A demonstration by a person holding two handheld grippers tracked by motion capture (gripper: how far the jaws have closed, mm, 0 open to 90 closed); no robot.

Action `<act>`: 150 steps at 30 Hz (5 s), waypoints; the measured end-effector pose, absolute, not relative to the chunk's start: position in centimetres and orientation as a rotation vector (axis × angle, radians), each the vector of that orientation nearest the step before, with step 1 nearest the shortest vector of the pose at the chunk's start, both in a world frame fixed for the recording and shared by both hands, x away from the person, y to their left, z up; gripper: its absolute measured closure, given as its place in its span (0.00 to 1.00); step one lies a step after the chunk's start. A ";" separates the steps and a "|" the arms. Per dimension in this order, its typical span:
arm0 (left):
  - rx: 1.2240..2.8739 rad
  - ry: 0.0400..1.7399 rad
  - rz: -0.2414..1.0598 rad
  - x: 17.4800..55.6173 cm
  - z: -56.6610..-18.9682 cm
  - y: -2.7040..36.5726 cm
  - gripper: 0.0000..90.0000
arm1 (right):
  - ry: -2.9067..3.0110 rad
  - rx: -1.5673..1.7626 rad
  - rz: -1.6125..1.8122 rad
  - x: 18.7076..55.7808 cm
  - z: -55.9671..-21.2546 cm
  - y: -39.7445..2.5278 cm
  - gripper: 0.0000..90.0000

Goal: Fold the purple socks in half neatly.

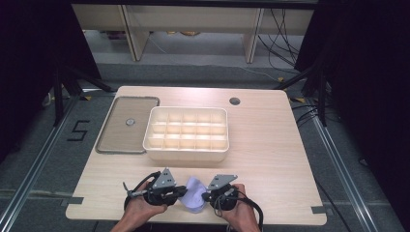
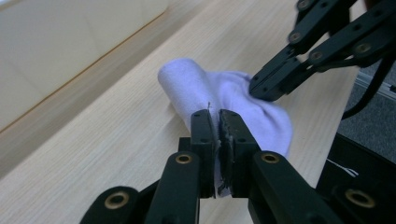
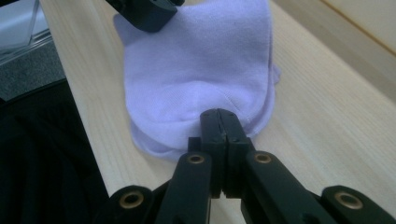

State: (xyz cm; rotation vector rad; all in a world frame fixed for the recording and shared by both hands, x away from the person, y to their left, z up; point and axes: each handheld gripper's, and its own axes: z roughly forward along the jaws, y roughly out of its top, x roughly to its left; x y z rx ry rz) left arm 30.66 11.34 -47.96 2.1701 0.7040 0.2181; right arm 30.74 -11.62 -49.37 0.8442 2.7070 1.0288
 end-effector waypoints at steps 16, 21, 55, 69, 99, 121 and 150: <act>2.214 0.590 0.230 29.2 -48.3 8.0 0.93 | 2.696 0.874 1.081 30.9 -50.1 -11.9 1.00; 2.233 0.575 0.227 28.8 -48.7 7.5 0.93 | 2.694 0.978 1.093 30.6 -50.0 -12.7 0.98; 2.228 0.569 0.188 28.3 -49.9 6.6 0.84 | 2.677 0.884 1.082 32.1 -48.8 -11.9 1.00; 2.207 0.624 0.133 28.1 -49.6 8.3 0.92 | 2.668 0.882 1.065 31.9 -48.9 -12.0 1.00; 2.241 0.596 0.175 29.6 -50.3 8.9 0.88 | 2.651 1.014 0.988 32.2 -48.9 -12.3 0.45; 2.205 0.608 0.122 29.6 -50.3 9.2 0.79 | 2.786 1.136 1.087 33.4 -50.1 -12.5 0.67; 2.148 0.815 0.137 28.6 -49.9 15.1 0.41 | 2.747 1.075 1.056 32.3 -49.4 -11.9 0.81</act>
